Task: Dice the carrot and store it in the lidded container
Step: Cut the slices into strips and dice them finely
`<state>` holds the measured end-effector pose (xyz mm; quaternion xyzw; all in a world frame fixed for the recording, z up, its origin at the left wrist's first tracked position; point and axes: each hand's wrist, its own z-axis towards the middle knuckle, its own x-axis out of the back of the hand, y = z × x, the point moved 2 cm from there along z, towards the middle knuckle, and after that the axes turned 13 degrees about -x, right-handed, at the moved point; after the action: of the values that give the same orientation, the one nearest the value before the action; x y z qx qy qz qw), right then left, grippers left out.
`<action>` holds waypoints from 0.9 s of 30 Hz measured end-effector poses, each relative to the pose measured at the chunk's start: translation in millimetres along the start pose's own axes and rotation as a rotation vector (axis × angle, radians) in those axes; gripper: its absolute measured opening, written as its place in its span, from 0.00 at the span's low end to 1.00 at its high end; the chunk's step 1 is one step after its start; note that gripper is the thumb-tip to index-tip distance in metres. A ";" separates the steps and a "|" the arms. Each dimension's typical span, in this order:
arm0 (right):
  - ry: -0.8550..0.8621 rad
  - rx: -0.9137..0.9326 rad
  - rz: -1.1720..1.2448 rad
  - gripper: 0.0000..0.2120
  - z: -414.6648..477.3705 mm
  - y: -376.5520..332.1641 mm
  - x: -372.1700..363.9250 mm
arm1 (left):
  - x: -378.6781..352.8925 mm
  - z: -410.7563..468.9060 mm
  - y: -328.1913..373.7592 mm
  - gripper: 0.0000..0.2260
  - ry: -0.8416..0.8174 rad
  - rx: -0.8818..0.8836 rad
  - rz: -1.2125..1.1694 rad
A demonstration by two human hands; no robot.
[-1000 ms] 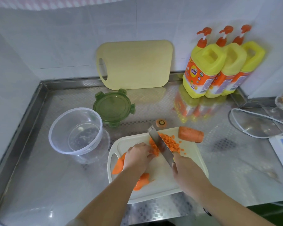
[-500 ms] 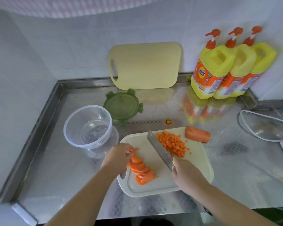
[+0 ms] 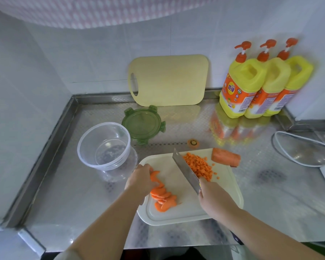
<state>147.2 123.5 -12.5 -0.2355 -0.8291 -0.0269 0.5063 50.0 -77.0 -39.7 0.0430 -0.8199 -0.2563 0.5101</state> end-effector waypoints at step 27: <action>0.074 0.049 -0.074 0.06 3.6 1.6 -3.4 | 4.6 13.4 24.9 0.16 -0.308 -0.410 0.449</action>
<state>146.2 124.7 -17.4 -0.1909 -0.8183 -0.0339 0.5411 41.1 -52.0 -29.1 -0.2812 -0.8077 -0.3009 0.4218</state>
